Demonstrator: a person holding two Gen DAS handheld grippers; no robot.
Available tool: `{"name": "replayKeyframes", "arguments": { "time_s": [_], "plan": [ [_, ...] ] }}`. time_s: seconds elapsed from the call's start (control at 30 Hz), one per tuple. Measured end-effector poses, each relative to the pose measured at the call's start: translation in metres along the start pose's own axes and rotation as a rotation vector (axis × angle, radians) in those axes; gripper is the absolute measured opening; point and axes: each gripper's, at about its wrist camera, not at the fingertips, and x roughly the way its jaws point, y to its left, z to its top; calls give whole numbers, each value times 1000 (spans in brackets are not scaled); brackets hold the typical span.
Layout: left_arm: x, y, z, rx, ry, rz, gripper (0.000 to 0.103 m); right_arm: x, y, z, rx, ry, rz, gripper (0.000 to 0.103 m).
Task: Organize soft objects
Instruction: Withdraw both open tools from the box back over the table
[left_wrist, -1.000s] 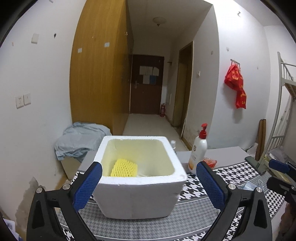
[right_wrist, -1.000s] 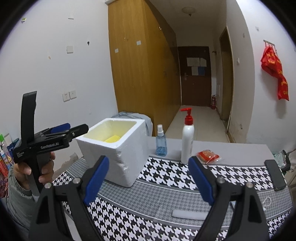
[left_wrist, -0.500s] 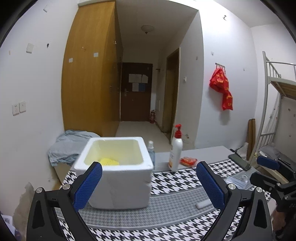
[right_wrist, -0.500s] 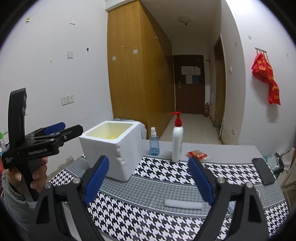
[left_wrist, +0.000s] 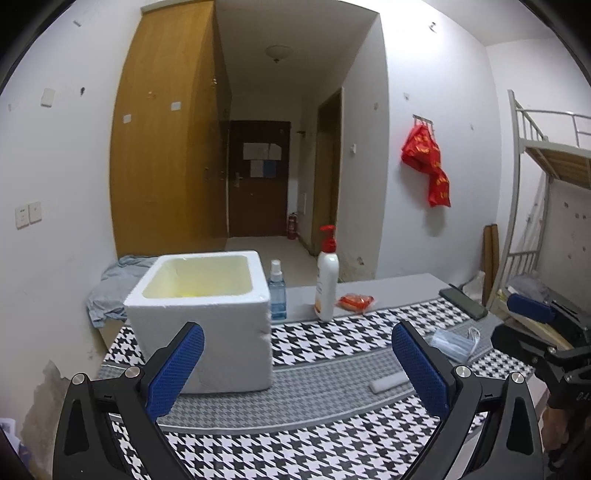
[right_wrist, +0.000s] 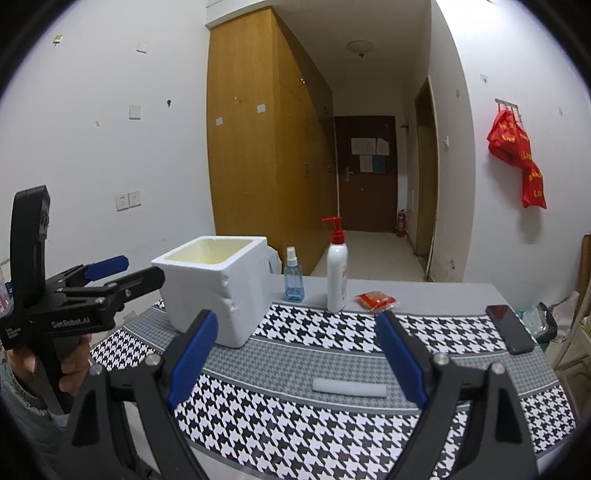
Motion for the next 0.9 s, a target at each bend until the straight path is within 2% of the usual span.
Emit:
{"name": "replayKeyframes", "arguments": {
  "time_s": [0.33,0.6,0.9],
  "plan": [
    [7,-16,-10,40,23,-14,102,2,-11,-8,35,13,-14,90],
    [17,-25,-13,30,56,-47,102,5,-23,-17,63,43,-38,90],
    [39,-42,-16,63,108,-95,102,8,-50,-31,124,79,-61,90]
  ]
}}
